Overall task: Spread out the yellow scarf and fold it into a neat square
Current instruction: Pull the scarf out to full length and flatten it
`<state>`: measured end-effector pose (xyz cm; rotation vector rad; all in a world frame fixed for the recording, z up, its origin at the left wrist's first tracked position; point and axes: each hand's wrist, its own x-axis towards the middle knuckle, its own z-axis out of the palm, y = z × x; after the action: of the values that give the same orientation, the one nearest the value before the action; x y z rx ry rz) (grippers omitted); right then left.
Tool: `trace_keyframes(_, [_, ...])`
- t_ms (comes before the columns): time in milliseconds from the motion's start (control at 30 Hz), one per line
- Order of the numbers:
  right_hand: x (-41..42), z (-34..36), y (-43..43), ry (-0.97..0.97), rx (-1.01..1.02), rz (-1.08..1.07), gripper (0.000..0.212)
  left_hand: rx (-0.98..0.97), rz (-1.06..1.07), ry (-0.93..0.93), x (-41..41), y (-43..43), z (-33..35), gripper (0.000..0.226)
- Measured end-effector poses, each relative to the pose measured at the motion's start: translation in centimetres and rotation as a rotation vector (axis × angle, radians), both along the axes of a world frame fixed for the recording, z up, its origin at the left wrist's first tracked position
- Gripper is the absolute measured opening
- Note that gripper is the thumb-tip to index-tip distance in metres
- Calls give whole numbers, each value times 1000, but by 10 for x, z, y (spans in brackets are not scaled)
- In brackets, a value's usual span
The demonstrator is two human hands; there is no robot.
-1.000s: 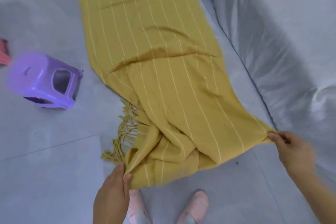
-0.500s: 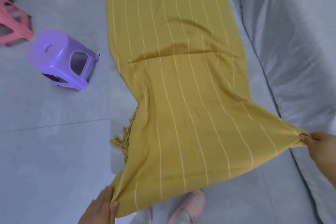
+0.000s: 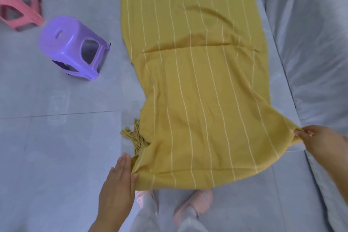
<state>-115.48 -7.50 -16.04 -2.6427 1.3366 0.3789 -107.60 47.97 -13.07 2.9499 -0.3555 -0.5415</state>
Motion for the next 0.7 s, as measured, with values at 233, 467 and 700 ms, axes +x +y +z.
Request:
trace_keyframes(233, [20,34,42,-28,129,-91,21,-53,28,33,5,-12,-6,73])
trace_keyframes(467, [29,30,46,-27,115,-49,23,-53,32,51,12,-26,-11,77])
trace_keyframes(700, [37,30,54,-69,126,1,24,-68,-33,69,18,-49,-14,72])
